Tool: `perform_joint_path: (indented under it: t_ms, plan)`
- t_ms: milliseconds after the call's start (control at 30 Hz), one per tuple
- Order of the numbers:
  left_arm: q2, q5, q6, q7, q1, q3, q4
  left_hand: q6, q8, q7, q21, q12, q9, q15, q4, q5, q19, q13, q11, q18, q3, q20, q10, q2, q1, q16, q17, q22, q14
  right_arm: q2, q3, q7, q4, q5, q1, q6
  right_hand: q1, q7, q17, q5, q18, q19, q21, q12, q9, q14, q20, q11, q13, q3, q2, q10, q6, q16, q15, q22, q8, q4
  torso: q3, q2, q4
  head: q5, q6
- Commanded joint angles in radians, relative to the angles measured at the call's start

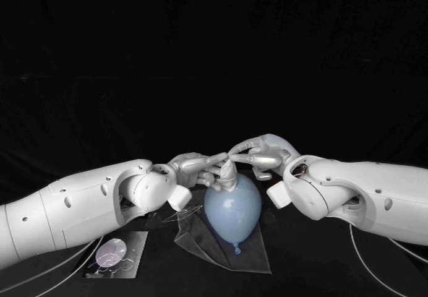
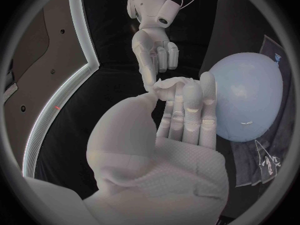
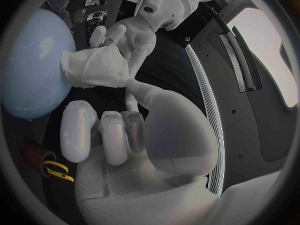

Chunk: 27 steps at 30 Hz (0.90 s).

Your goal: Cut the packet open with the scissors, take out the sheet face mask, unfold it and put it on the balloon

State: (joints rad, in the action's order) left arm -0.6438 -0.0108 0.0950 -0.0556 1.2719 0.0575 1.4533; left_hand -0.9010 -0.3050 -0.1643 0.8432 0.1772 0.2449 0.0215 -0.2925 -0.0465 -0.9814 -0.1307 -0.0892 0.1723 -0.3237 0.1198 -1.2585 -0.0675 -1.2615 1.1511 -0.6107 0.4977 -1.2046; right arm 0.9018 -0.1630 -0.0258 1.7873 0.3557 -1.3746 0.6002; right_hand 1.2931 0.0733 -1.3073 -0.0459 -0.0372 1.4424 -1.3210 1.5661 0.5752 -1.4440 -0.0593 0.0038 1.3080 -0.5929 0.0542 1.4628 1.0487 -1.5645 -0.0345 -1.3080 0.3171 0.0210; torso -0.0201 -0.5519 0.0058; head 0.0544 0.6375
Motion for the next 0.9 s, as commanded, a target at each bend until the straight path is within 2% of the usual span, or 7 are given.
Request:
perform_joint_path:
  t_ms: [33, 300, 333, 367, 433, 600, 900]
  plan:
    - [0.002, 0.038, -0.044, 0.049, 0.001, -0.001, 0.003, 0.018, 0.017, 0.002, -0.003, 0.007, -0.008, 0.001, -0.001, -0.002, -0.003, -0.003, -0.001, 0.010, 0.021, 0.001, 0.009, 0.005, 0.021, 0.006, 0.002, -0.001, 0.004, -0.001, 0.000, -0.009, 0.002, 0.004, 0.001, -0.017, -0.002, -0.001, -0.264, -0.003, -0.017, 0.000, 0.001, 0.005, 0.107, -0.127, 0.008, -0.007, 0.263, -0.007, -0.011, 0.108, 0.007, -0.006, -0.025, -0.190, 0.003, 0.001, -0.0001, 0.000, 0.0009, 0.001, -0.001]
    - [0.001, 0.074, -0.081, 0.076, 0.000, -0.001, 0.003, 0.068, 0.058, 0.002, -0.007, 0.015, -0.025, -0.002, -0.003, -0.001, 0.002, -0.015, 0.004, 0.010, 0.081, 0.000, 0.038, 0.028, 0.093, 0.017, 0.001, -0.003, 0.021, 0.001, 0.000, -0.006, 0.005, 0.004, 0.005, -0.023, -0.003, -0.001, -0.264, -0.003, -0.018, -0.001, 0.003, 0.005, 0.109, -0.127, 0.008, -0.006, 0.263, -0.009, -0.011, 0.108, 0.006, -0.006, -0.025, -0.189, 0.004, 0.002, -0.0005, -0.001, 0.0009, 0.001, -0.001]
    - [0.002, 0.077, -0.085, 0.076, 0.000, -0.001, 0.003, 0.069, 0.060, 0.002, -0.008, 0.016, -0.025, -0.001, -0.003, -0.001, 0.002, -0.017, 0.003, 0.010, 0.085, 0.000, 0.041, 0.036, 0.099, 0.017, 0.002, -0.003, 0.023, 0.001, 0.000, -0.006, 0.006, 0.004, 0.005, -0.023, -0.003, -0.001, -0.264, -0.003, -0.018, -0.001, 0.003, 0.005, 0.109, -0.127, 0.008, -0.006, 0.263, -0.009, -0.011, 0.108, 0.006, -0.006, -0.025, -0.189, 0.004, 0.002, -0.0002, -0.001, 0.0009, 0.001, -0.001]
    - [0.002, 0.081, -0.093, 0.076, 0.000, 0.000, 0.003, 0.070, 0.063, 0.000, -0.009, 0.019, -0.026, 0.000, -0.004, -0.001, 0.004, -0.020, 0.002, 0.009, 0.091, 0.001, 0.046, 0.059, 0.116, 0.019, 0.002, -0.003, 0.026, 0.002, 0.000, -0.006, 0.008, 0.004, 0.006, -0.023, -0.003, -0.001, -0.264, -0.003, -0.018, -0.001, 0.003, 0.005, 0.109, -0.127, 0.008, -0.006, 0.263, -0.009, -0.011, 0.108, 0.006, -0.006, -0.025, -0.189, 0.004, 0.002, -0.0005, -0.001, 0.0012, 0.001, -0.001]
    - [0.003, 0.088, -0.107, 0.074, 0.000, 0.000, 0.003, 0.069, 0.064, 0.000, -0.009, 0.022, -0.026, 0.001, -0.004, -0.001, 0.004, -0.023, 0.000, 0.009, 0.097, 0.002, 0.050, 0.073, 0.125, 0.021, 0.003, -0.003, 0.028, 0.003, 0.000, -0.007, 0.011, 0.004, 0.006, -0.023, -0.003, -0.001, -0.264, -0.003, -0.018, -0.001, 0.003, 0.005, 0.109, -0.127, 0.008, -0.006, 0.263, -0.009, -0.011, 0.108, 0.006, -0.006, -0.025, -0.189, 0.004, 0.002, -0.0006, 0.000, 0.0010, 0.001, -0.001]
    - [0.005, 0.111, -0.147, 0.078, -0.001, 0.002, 0.003, 0.044, 0.058, -0.007, -0.013, 0.029, -0.023, 0.012, -0.004, -0.001, 0.011, -0.031, -0.012, 0.008, 0.116, 0.009, 0.073, 0.137, 0.165, 0.018, 0.022, -0.004, 0.049, 0.007, 0.000, -0.008, 0.014, 0.004, 0.007, -0.022, -0.003, -0.001, -0.264, -0.003, -0.018, -0.001, 0.003, 0.005, 0.109, -0.127, 0.008, -0.006, 0.263, -0.009, -0.011, 0.108, 0.006, -0.006, -0.025, -0.189, 0.004, 0.002, -0.0006, 0.000, 0.0002, 0.001, -0.001]
    - [0.009, 0.133, -0.204, 0.099, -0.003, 0.002, 0.008, 0.031, 0.058, -0.010, -0.016, 0.040, -0.023, 0.018, -0.004, -0.001, 0.023, -0.041, -0.017, 0.008, 0.136, 0.015, 0.096, 0.189, 0.185, 0.016, 0.043, -0.004, 0.075, 0.009, 0.000, -0.007, 0.014, 0.004, 0.010, -0.022, -0.006, -0.001, -0.264, -0.003, -0.018, -0.001, 0.004, 0.005, 0.112, -0.127, 0.008, -0.006, 0.263, -0.011, -0.012, 0.108, 0.004, -0.006, -0.025, -0.189, 0.006, 0.003, 0.0000, 0.000, 0.0001, 0.002, -0.002]
